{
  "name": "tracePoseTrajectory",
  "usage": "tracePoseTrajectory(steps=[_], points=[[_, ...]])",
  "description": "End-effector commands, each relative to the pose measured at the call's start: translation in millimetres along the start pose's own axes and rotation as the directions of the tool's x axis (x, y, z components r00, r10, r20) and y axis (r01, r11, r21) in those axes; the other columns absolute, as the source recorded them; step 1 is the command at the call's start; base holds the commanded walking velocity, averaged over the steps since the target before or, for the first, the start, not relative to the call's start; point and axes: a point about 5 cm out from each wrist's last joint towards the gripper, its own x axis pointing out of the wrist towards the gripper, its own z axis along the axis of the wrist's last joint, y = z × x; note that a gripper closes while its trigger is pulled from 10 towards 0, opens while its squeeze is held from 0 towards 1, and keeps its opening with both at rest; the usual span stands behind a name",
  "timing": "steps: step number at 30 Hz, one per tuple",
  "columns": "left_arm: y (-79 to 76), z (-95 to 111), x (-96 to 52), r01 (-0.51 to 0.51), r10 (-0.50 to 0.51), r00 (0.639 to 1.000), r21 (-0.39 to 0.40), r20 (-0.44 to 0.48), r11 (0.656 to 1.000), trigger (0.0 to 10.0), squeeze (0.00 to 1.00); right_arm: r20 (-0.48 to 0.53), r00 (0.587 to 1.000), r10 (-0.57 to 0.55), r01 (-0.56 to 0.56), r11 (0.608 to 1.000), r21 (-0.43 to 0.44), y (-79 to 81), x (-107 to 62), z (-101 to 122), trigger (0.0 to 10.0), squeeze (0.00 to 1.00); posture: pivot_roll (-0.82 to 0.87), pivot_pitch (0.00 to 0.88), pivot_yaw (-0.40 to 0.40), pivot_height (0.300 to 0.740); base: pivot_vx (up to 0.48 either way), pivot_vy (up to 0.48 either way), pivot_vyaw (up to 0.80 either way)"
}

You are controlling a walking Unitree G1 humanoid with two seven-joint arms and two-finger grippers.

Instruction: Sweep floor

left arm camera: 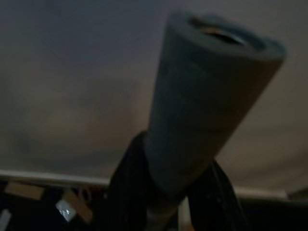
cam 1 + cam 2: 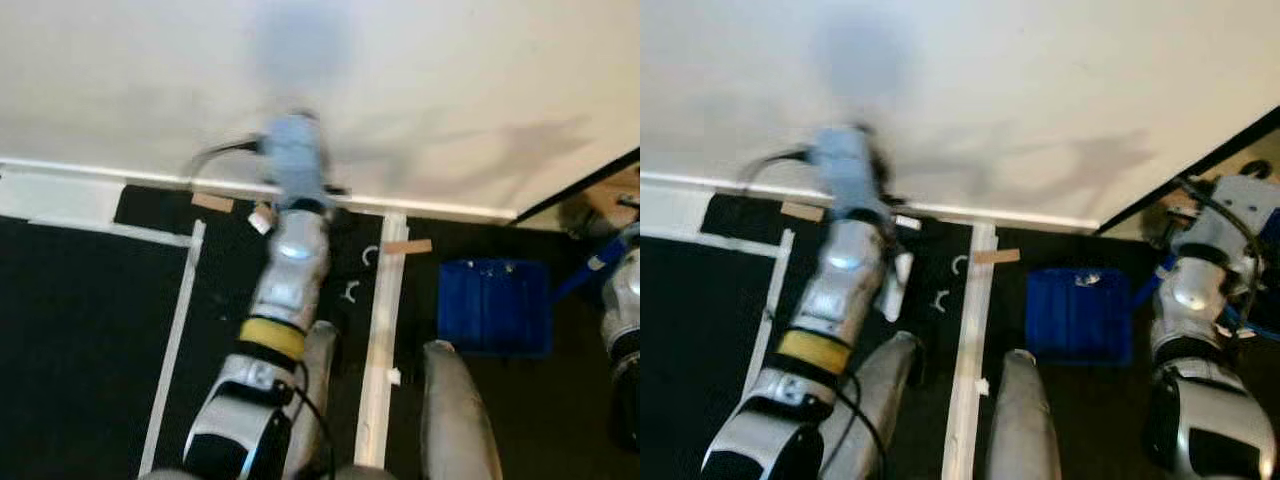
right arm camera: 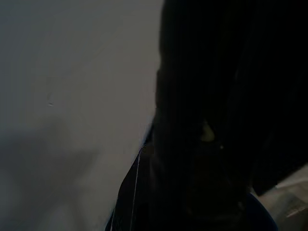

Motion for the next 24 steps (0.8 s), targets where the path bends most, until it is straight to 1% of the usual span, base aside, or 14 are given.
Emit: tracePoseTrajectory(steps=[1,2,3,4,6,8,9,10,12,14,19,22,23,24], points=[[-91.2,25,-6.6,0.140,-0.154,0.988,-0.336,-0.014,0.931,10.0,0.00,-0.079,0.997,-0.012,0.009,0.999,-0.034,-6.0,-13.9,-18,10.0,0.00,0.20,0.416,0.068,0.740,0.000,0.000,0.00],[-91.2,25,-6.6,0.140,-0.154,0.988,-0.336,-0.014,0.931,10.0,0.00,-0.079,0.997,-0.012,0.009,0.999,-0.034,-6.0,-13.9,-18,10.0,0.00,0.20,0.416,0.068,0.740,0.000,0.000,0.00],[-107.8,37,-7.3,0.167,-0.177,0.984,-0.393,0.011,0.904,10.0,0.00,-0.083,0.997,0.007,-0.008,1.000,-0.018,-2.2,-16.1,-20,10.0,0.00,0.19,0.407,0.072,0.740,0.000,0.000,0.00],[-107.8,37,-7.3,0.167,-0.177,0.984,-0.393,0.011,0.904,10.0,0.00,-0.083,0.997,0.007,-0.008,1.000,-0.018,-2.2,-16.1,-20,10.0,0.00,0.19,0.407,0.072,0.740,0.000,0.000,0.00],[-129.5,56,-9.8,0.189,-0.194,0.980,-0.507,0.044,0.841,10.0,0.00,-0.090,0.994,0.056,-0.055,0.998,0.009,7.9,-21.5,-22,10.0,0.00,0.19,0.408,0.073,0.740,0.000,0.000,0.00],[-129.5,56,-9.8,0.189,-0.194,0.980,-0.507,0.044,0.841,10.0,0.00,-0.090,0.994,0.056,-0.055,0.998,0.009,7.9,-21.5,-22,10.0,0.00,0.19,0.408,0.073,0.740,0.000,0.000,0.00],[-137.0,63,-11.6,0.181,-0.193,0.980,-0.577,0.042,0.796,10.0,0.00,-0.097,0.993,0.074,-0.072,0.997,0.020,13.0,-25.0,-24,10.0,0.00,0.19,0.412,0.073,0.740,0.000,0.000,0.00],[-137.0,63,-11.6,0.181,-0.193,0.980,-0.577,0.042,0.796,10.0,0.00,-0.097,0.993,0.074,-0.072,0.997,0.020,13.0,-25.0,-24,10.0,0.00,0.19,0.412,0.073,0.740,0.000,0.000,0.00],[-152.3,76,-18.2,0.171,-0.204,0.978,-0.687,0.034,0.706,10.0,0.00,-0.113,0.989,0.098,-0.096,0.995,0.029,21.0,-31.2,-28,10.0,0.00,0.21,0.416,0.068,0.740,0.000,0.000,0.00],[-163.4,84,-23.6,0.208,-0.250,0.967,-0.722,0.050,0.660,10.0,0.00,-0.128,0.986,0.109,-0.106,0.994,0.035,25.5,-34.7,-31,10.0,0.00,0.20,0.409,0.062,0.740,0.000,0.000,0.00],[-159.7,86,-16.9,0.243,-0.309,0.949,-0.752,0.056,0.612,10.0,0.00,-0.145,0.982,0.123,-0.117,0.992,0.053,30.3,-35.3,-32,10.0,0.00,0.19,0.389,0.049,0.740,0.000,0.000,0.00],[-151.6,81,-9.3,0.259,-0.345,0.938,-0.751,0.044,0.608,10.0,0.00,-0.155,0.979,0.131,-0.123,0.991,0.060,31.6,-34.8,-32,10.0,0.00,0.19,0.379,0.044,0.740,0.000,0.000,0.00],[-139.1,77,-2.5,0.273,-0.364,0.931,-0.731,0.036,0.626,10.0,0.00,-0.158,0.979,0.130,-0.121,0.990,0.065,30.8,-34.3,-32,10.0,0.00,0.19,0.365,0.040,0.740,0.000,0.000,0.00],[-139.1,77,-2.5,0.273,-0.364,0.931,-0.731,0.036,0.626,10.0,0.00,-0.158,0.979,0.130,-0.121,0.990,0.065,30.8,-34.3,-32,10.0,0.00,0.19,0.365,0.040,0.740,0.000,0.000,0.00]])
